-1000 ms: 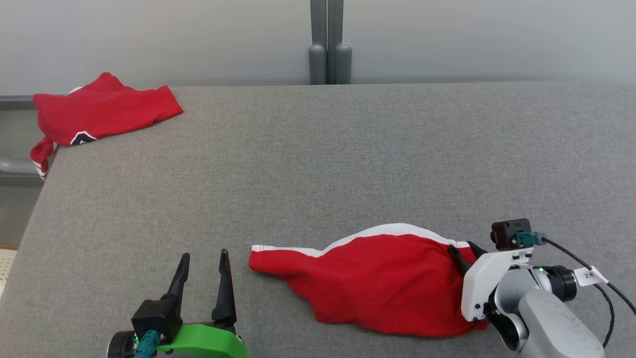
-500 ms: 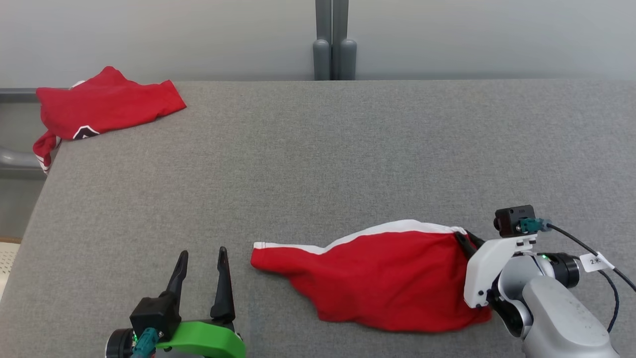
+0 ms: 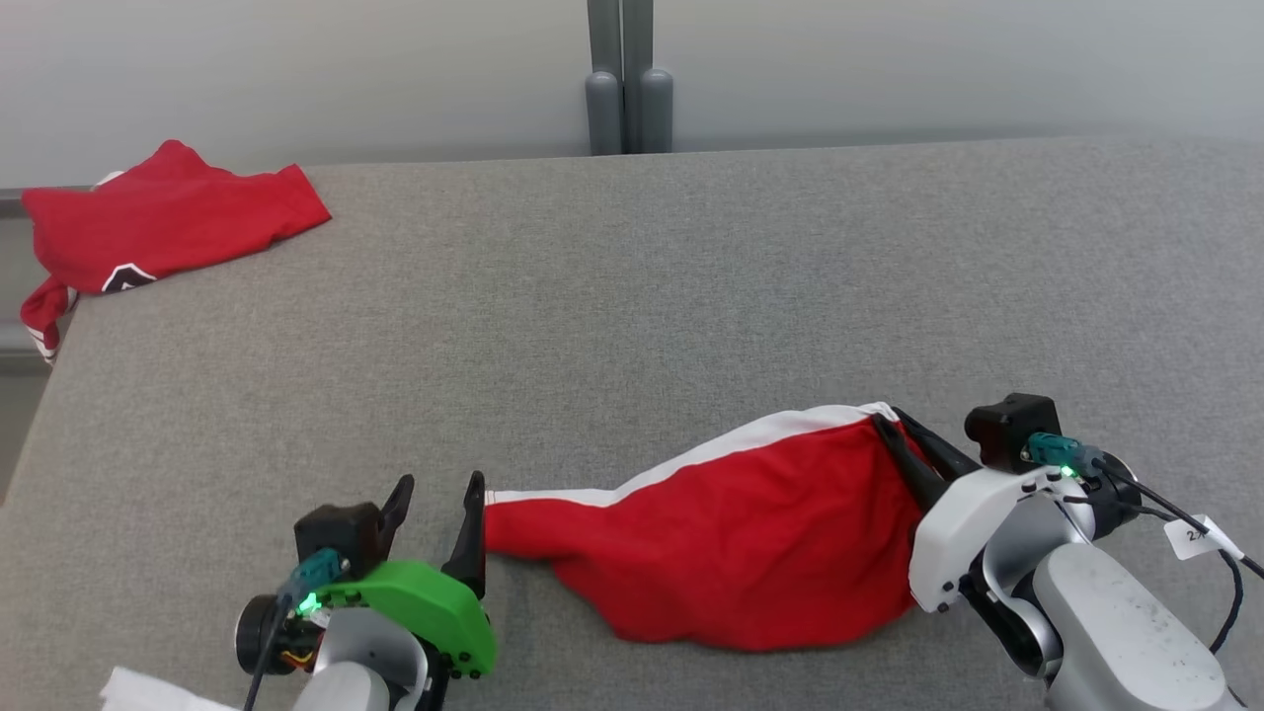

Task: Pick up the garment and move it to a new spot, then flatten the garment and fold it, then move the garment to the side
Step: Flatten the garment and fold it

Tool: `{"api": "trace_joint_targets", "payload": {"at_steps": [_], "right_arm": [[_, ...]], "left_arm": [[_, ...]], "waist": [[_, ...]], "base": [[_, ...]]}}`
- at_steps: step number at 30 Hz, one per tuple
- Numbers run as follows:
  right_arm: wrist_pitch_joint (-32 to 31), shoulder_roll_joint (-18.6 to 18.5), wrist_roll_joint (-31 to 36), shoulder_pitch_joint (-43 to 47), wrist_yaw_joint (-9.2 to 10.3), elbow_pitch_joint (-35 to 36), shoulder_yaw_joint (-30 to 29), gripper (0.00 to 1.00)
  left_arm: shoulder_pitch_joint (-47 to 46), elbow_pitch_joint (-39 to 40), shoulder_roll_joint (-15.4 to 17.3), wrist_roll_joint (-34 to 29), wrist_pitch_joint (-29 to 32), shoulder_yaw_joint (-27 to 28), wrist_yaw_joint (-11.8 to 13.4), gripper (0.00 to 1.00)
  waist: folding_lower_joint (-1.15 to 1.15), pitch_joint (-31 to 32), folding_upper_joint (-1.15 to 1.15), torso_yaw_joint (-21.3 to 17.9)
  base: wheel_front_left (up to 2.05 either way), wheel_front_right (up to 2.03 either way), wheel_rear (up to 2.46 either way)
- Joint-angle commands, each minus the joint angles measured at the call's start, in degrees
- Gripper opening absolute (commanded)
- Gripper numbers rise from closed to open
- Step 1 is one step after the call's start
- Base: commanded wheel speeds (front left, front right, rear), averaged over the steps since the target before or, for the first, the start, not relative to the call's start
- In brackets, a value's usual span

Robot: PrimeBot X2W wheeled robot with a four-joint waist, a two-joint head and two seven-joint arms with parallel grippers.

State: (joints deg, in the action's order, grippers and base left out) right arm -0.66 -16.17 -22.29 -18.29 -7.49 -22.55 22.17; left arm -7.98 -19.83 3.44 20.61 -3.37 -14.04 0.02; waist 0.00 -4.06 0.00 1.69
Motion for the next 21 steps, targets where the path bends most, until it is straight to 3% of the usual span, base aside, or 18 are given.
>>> {"api": "trace_joint_targets", "payload": {"at_steps": [1, 10, 21], "right_arm": [[-0.05, -0.10, 0.42, 0.91, -0.01, 1.04, 0.10, 0.00], [-1.38, 0.86, 1.01, 1.90, -0.01, 3.84, 0.89, 0.00], [-1.60, 1.23, 1.25, 0.61, -0.01, 4.07, 1.57, 0.00]], "left_arm": [[-1.81, -0.57, 1.00, -0.01, 2.40, -0.22, -0.07, 1.00], [-7.92, -3.69, 2.99, 0.62, 19.83, -2.57, 0.10, 1.00], [-11.87, -7.94, 2.59, 0.87, 23.97, -3.82, 0.69, 1.00]], "waist": [[0.00, -0.24, 0.00, -0.45], [0.00, -0.88, 0.00, -0.84], [0.00, -2.28, 0.00, -1.79]], "base": [[0.00, 0.00, 0.00], [0.00, 0.00, 0.00], [0.00, 0.00, 0.00]]}}
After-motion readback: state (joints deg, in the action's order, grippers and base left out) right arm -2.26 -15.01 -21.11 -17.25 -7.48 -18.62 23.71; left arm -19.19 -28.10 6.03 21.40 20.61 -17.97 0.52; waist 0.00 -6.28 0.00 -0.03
